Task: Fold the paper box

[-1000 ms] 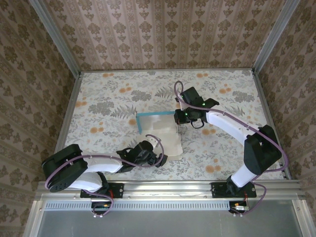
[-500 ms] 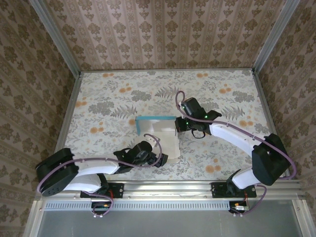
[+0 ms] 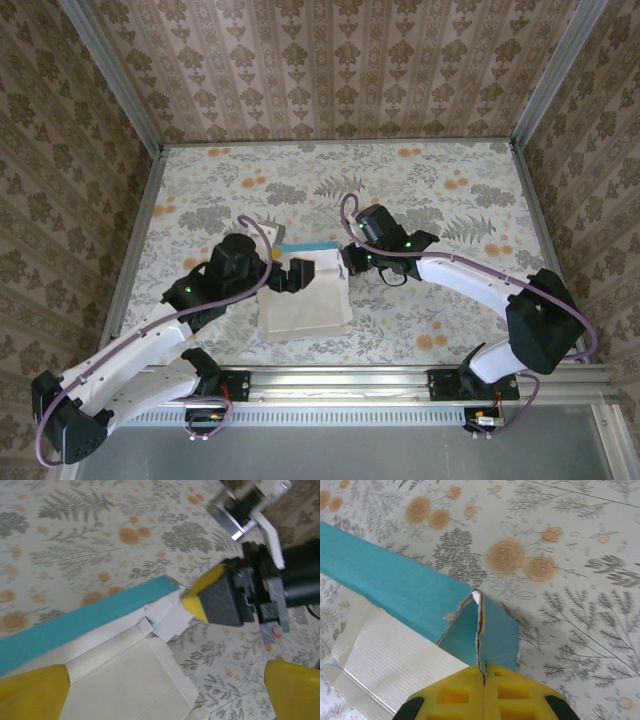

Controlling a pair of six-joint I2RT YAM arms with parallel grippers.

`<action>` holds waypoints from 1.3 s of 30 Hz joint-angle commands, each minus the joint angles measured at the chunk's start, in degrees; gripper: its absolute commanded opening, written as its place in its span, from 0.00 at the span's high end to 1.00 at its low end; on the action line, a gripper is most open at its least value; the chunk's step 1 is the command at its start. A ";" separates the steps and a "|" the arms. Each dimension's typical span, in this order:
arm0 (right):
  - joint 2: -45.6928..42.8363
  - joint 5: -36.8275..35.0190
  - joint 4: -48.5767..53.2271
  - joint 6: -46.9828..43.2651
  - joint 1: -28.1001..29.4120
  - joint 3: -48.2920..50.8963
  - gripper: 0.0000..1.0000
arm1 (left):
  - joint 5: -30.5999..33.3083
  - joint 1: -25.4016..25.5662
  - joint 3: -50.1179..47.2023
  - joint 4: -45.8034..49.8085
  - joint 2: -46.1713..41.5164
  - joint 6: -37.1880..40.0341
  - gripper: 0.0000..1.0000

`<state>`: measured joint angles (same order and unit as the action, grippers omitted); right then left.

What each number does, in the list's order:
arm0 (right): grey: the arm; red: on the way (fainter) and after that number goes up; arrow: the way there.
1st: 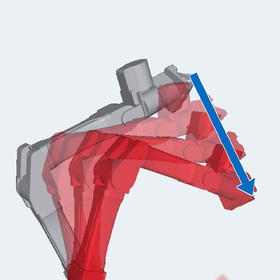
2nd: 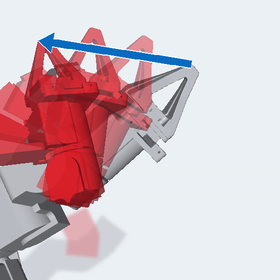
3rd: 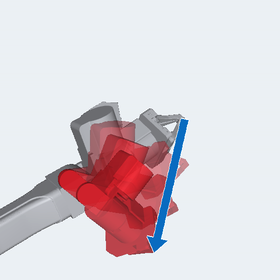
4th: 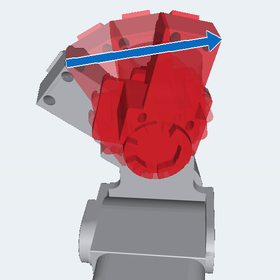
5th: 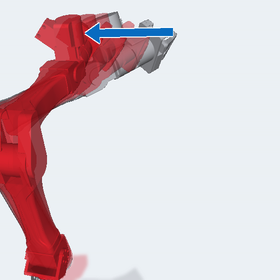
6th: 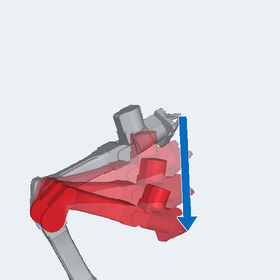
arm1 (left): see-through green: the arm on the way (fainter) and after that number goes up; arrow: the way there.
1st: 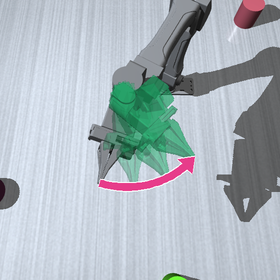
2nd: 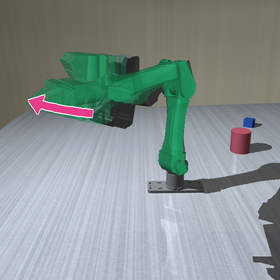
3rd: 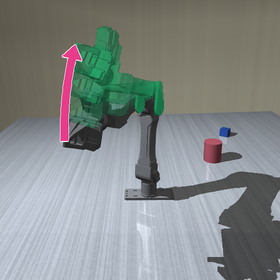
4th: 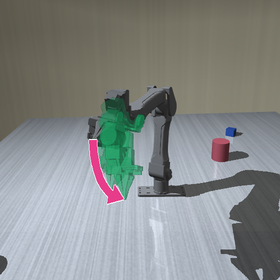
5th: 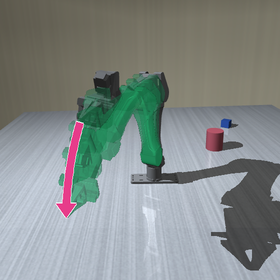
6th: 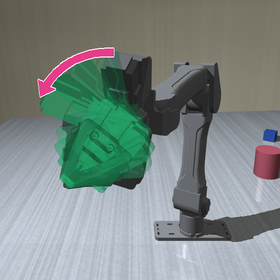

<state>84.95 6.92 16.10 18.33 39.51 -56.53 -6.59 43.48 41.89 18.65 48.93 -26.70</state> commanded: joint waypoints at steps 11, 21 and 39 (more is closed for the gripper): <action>7.85 3.43 -3.11 -4.49 4.75 -6.95 0.96 | -16.10 -16.94 6.94 7.50 7.61 9.19 0.06; 9.51 1.08 -7.03 -3.56 7.25 -5.44 0.97 | -18.23 -17.00 2.75 -3.98 14.53 8.93 0.05; 10.22 0.47 -7.76 -3.09 8.29 -4.64 0.98 | -21.40 -18.94 -5.75 -26.32 22.75 5.12 0.04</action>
<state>93.93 8.12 8.73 14.98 47.22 -62.11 -26.48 24.97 36.86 -2.66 71.05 -20.29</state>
